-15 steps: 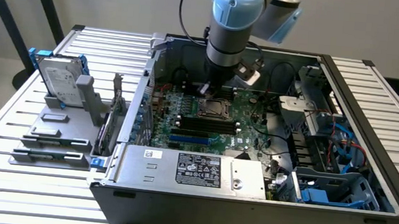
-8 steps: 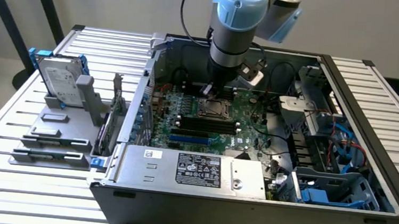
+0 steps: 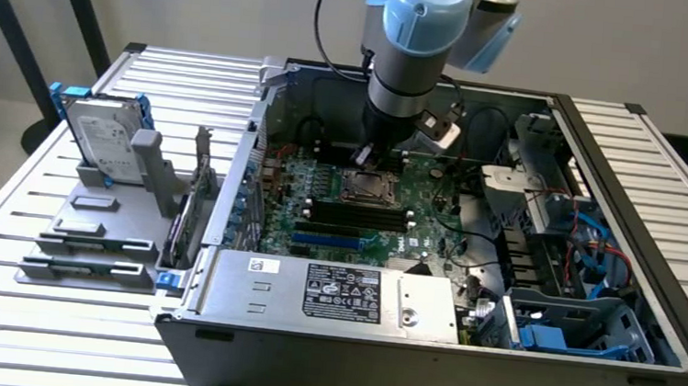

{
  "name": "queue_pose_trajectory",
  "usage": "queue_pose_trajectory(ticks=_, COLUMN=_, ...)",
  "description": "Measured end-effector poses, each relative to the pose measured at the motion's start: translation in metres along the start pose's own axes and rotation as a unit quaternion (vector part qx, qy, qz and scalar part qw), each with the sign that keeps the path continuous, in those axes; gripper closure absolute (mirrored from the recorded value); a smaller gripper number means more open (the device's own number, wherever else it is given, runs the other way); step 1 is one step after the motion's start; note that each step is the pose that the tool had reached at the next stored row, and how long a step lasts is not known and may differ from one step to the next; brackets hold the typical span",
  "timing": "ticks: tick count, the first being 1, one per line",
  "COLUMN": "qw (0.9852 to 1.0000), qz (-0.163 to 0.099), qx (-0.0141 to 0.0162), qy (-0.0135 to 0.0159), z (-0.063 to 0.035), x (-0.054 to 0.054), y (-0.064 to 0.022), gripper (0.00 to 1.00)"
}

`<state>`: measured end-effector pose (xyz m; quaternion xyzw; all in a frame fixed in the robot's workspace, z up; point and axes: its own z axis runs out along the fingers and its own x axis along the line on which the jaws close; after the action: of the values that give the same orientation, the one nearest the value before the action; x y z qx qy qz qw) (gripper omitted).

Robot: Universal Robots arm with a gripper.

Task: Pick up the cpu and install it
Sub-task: 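Install the first cpu locking lever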

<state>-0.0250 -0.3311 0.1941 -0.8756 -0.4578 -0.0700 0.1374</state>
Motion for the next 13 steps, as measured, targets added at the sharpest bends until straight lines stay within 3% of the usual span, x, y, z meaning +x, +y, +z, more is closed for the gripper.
queue_pose_trajectory(ticks=13, qw=1.0, qz=-0.006, qx=0.0017, qy=-0.001, z=0.0011, x=0.0022, y=0.006, gripper=0.89)
